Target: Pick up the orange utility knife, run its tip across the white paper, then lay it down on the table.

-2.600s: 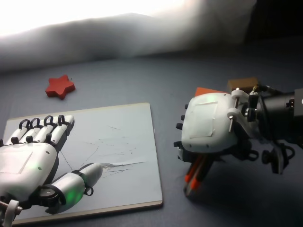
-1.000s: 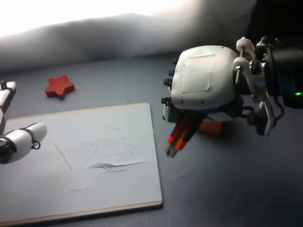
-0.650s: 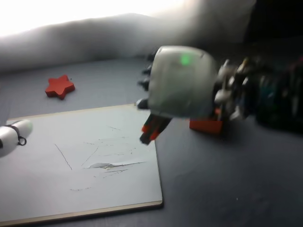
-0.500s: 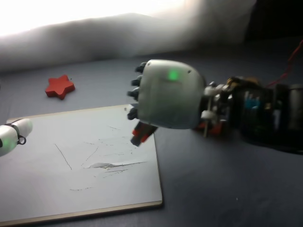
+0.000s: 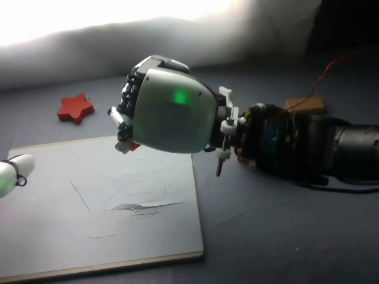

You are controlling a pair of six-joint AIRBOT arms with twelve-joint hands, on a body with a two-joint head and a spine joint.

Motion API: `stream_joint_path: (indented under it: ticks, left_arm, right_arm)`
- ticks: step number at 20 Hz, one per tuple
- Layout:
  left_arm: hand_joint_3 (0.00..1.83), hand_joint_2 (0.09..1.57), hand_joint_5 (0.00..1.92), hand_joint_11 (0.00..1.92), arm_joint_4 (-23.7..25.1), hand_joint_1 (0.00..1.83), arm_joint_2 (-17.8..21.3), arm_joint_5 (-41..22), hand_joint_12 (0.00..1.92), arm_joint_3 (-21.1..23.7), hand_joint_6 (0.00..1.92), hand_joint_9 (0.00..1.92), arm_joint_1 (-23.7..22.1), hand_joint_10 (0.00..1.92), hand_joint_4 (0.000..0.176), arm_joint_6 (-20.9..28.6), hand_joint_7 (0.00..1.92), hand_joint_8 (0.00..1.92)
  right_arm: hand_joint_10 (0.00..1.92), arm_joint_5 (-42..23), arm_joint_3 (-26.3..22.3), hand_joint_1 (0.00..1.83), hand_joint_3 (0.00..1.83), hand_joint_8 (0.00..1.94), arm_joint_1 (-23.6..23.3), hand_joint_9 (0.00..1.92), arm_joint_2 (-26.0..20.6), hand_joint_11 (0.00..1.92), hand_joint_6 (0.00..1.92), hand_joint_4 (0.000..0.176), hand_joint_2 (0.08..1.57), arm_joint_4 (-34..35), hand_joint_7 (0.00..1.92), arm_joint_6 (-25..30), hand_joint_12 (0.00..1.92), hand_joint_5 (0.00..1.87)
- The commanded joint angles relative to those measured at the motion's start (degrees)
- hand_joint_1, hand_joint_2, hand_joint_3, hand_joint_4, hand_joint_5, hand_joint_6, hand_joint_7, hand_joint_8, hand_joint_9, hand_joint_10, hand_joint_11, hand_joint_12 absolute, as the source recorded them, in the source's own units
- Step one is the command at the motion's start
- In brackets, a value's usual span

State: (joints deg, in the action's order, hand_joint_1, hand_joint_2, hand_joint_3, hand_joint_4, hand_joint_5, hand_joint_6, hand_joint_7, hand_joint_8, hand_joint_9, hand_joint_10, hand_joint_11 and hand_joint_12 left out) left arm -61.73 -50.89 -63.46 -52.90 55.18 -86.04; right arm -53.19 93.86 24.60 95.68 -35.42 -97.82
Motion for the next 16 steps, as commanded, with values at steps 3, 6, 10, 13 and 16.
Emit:
stream_joint_path:
  ticks: [3,6,10,13,16]
  left_arm:
    - [0.00,1.30,0.00,0.00,1.85,0.06,0.77,-5.97,0.47,-0.62,0.00,0.10,-0.15,0.01,0.000,-0.03,0.08,0.01]
    - [0.00,1.30,0.00,0.00,1.84,0.06,0.65,-5.96,0.46,-0.71,0.00,0.09,-0.16,0.00,0.000,-0.18,0.07,0.00]
    - [0.00,1.30,0.00,0.00,1.84,0.07,0.42,-5.94,0.53,-0.82,0.00,0.10,-0.02,0.00,0.000,-0.34,0.07,0.00]
    - [0.00,1.31,0.00,0.00,1.84,0.07,0.18,-5.95,0.45,-0.83,0.00,0.08,-0.03,0.00,0.000,-0.50,0.06,0.00]
    - [0.00,1.30,0.00,0.00,1.84,0.10,-0.15,-5.95,0.52,-0.86,0.00,0.09,-0.03,0.00,0.000,-0.61,0.06,0.00]
  right_arm:
    - [1.92,-9.11,2.75,1.62,0.00,1.94,1.03,1.57,1.89,1.66,1.92,0.176,1.25,2.24,1.49,-2.00,1.92,1.31]
    - [1.92,-11.41,8.16,1.62,0.00,1.94,1.54,1.57,5.29,1.66,1.92,0.176,1.25,0.43,1.50,-1.51,1.92,1.32]
    - [1.92,-13.96,15.08,1.61,0.00,1.94,1.77,1.56,9.53,1.66,1.92,0.176,1.24,-1.43,1.49,-0.16,1.92,1.28]
    - [1.92,-14.64,16.12,1.61,0.00,1.94,2.36,1.56,10.77,1.65,1.92,0.176,1.25,-2.15,1.49,0.32,1.92,1.26]
    - [1.92,-15.03,16.72,1.59,0.00,1.94,3.70,1.56,11.56,1.66,1.92,0.176,1.25,-3.90,1.49,0.84,1.92,1.23]
